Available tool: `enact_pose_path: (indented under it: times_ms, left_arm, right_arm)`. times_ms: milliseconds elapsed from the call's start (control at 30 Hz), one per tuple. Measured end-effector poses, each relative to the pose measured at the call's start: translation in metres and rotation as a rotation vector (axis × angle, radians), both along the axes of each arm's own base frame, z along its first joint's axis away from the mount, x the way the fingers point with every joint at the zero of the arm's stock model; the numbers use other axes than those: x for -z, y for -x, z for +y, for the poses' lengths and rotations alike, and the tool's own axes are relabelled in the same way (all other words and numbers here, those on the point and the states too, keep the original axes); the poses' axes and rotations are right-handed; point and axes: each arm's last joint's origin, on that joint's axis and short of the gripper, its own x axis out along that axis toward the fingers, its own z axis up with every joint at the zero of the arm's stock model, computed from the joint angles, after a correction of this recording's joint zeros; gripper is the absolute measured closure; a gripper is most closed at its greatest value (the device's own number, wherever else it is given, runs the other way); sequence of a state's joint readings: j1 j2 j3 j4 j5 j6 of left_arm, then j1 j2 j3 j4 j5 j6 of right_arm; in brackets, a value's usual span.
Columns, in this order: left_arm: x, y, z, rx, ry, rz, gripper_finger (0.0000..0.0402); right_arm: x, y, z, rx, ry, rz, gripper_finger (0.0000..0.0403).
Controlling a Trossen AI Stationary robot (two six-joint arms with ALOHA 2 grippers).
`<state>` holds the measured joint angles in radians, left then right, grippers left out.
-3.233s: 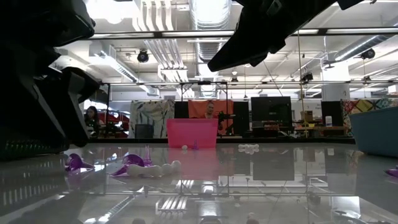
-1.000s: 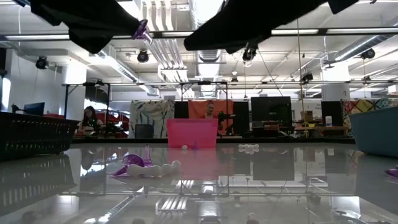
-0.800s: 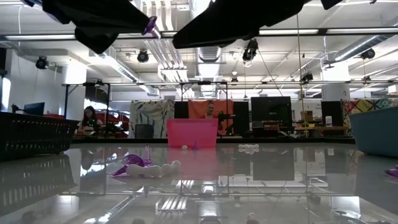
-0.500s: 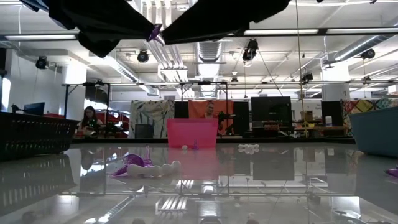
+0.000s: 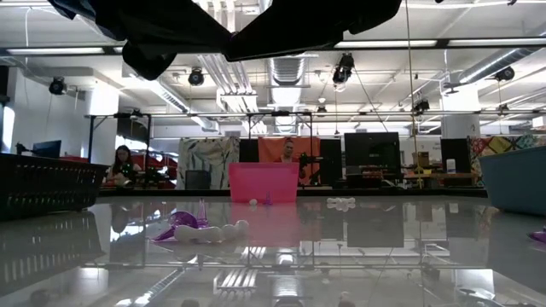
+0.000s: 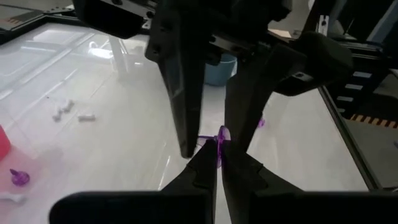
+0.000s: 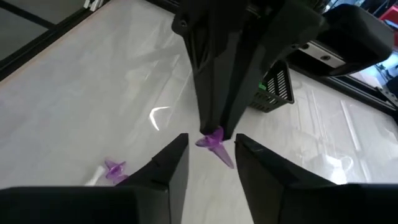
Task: Sort Halloween decoration
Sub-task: Put the witch hat toy into the blue bin
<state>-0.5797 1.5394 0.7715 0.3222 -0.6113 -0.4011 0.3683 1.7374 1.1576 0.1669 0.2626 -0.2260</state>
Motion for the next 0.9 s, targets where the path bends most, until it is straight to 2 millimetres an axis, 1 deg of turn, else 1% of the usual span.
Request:
enact_pose_path:
  times_ms: [100,300,333,533,700,833,900]
  left_arm:
    - [0.000,0.000,0.000,0.000,0.000,-0.001,0.0401]
    - [0.000,0.000,0.000,0.000,0.001,-0.002,0.0401]
    - [0.000,0.000,0.000,0.000,0.002,-0.004,0.0401]
    - [-0.001,0.000,0.000,-0.008,-0.005,-0.007,0.0401]
    - [-0.006,0.002,0.001,0.001,-0.034,-0.015,0.0386]
    - [-0.007,0.005,0.003,0.012,-0.076,0.010,0.0375]
    - [-0.008,0.006,0.004,0.014,-0.086,0.017,0.0373]
  right_arm:
    - [0.000,0.000,0.000,-0.001,0.002,0.000,0.0304]
    - [0.001,0.000,0.000,-0.013,0.020,0.006,0.0379]
    - [0.001,0.000,0.000,-0.014,0.024,0.007,0.0386]
    - [0.001,0.001,0.000,-0.009,0.023,0.014,0.0392]
    - [0.001,0.003,-0.006,0.028,-0.003,0.061,0.0393]
    - [0.002,0.009,-0.014,0.091,-0.040,0.165,0.0393]
    - [0.000,0.016,-0.020,0.151,-0.066,0.297,0.0393]
